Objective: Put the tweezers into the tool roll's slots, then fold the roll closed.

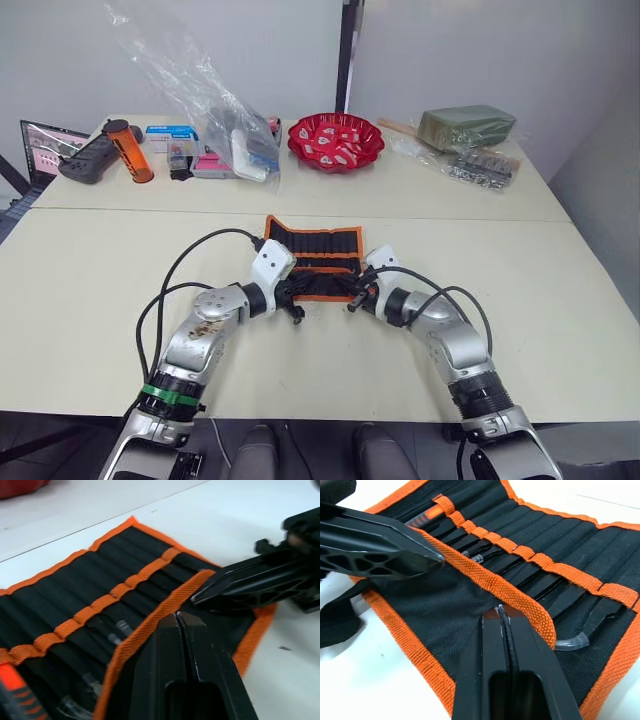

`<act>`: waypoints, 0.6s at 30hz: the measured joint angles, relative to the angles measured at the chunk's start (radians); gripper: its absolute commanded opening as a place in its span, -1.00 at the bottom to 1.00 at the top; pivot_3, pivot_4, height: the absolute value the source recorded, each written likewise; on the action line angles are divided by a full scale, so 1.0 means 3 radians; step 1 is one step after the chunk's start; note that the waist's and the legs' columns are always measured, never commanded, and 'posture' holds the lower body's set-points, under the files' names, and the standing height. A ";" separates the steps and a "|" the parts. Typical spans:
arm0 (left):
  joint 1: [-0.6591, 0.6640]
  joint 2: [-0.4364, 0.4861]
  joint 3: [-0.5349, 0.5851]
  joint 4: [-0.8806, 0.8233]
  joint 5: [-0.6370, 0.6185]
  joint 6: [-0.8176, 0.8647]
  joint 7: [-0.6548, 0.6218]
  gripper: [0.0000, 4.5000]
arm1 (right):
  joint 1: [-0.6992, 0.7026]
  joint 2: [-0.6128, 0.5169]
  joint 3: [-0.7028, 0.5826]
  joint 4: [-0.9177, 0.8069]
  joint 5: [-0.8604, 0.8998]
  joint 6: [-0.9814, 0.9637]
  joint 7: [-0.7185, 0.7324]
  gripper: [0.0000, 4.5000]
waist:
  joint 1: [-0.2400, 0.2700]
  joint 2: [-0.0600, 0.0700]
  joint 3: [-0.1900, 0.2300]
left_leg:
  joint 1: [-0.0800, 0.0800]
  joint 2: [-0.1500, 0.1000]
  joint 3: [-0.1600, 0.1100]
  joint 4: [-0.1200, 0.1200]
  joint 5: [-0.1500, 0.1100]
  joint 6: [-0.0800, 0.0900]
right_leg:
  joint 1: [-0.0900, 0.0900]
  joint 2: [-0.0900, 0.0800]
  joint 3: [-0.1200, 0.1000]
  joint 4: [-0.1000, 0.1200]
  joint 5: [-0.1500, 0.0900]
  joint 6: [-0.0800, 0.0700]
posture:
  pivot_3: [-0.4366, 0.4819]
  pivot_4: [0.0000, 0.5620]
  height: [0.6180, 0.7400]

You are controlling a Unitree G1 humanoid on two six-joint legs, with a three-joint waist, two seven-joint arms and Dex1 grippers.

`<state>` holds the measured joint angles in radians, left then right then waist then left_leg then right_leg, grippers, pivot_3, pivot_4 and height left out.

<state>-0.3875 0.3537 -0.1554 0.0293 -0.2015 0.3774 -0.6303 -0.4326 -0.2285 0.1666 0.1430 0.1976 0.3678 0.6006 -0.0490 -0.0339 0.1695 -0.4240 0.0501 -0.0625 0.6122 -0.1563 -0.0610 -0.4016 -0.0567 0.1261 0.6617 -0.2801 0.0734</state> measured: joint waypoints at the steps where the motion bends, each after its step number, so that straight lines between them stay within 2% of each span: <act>1: 0.0006 -0.0015 0.0006 0.0061 0.0019 -0.0017 0.0030 -0.97 | -0.0001 0.0005 0.0008 0.0011 -0.0029 -0.0016 -0.0020 -1.00 | 0.0001 0.0000 0.0000 | 0.0000 0.0000 0.0000 0.0000 0.0000 0.0000 | 0.0000 0.0000 0.0000 0.0000 0.0000 0.0000 | -0.05 -0.47 1.00; 4: 0.0052 -0.0130 0.0108 0.0245 0.0003 -0.0177 0.0099 -0.97 | 0.0015 0.0040 0.0031 0.0011 -0.0092 -0.0049 -0.0121 -1.00 | 0.0007 0.0000 0.0000 | 0.0006 0.0000 0.0000 0.0001 0.0000 0.0000 | 0.0009 0.0000 0.0000 -0.0002 0.0000 0.0000 | -0.05 -0.47 1.00; 8: 0.0092 -0.0165 0.0245 0.0395 -0.0053 -0.0288 0.0122 -0.97 | 0.0073 0.0060 0.0046 0.0010 -0.0114 -0.0051 -0.0199 -1.00 | -0.0007 0.0000 -0.0001 | 0.0048 0.0000 0.0000 -0.0007 -0.0001 -0.0001 | 0.0051 0.0000 0.0000 -0.0018 -0.0012 0.0017 | -0.05 -0.47 1.00; 18: 0.0237 -0.0087 0.0520 0.0284 -0.0314 -0.0080 0.0146 -0.97 | 0.0089 0.0017 0.0067 0.0013 -0.0189 -0.0113 -0.0201 -1.00 | -0.0079 0.0007 -0.0008 | 0.0060 0.0001 0.0000 -0.0011 -0.0001 -0.0001 | 0.0056 0.0000 0.0001 -0.0014 -0.0012 0.0016 | -0.05 -0.47 1.00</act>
<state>-0.3164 0.3274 0.0006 0.1144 -0.2956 0.3535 -0.5865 -0.4058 -0.2235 0.1868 0.1471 0.1409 0.3340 0.5402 -0.0728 -0.0318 0.1671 -0.4061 0.0504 -0.0625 0.6089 -0.1565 -0.0613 -0.3850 -0.0565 0.1266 0.6574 -0.2837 0.0783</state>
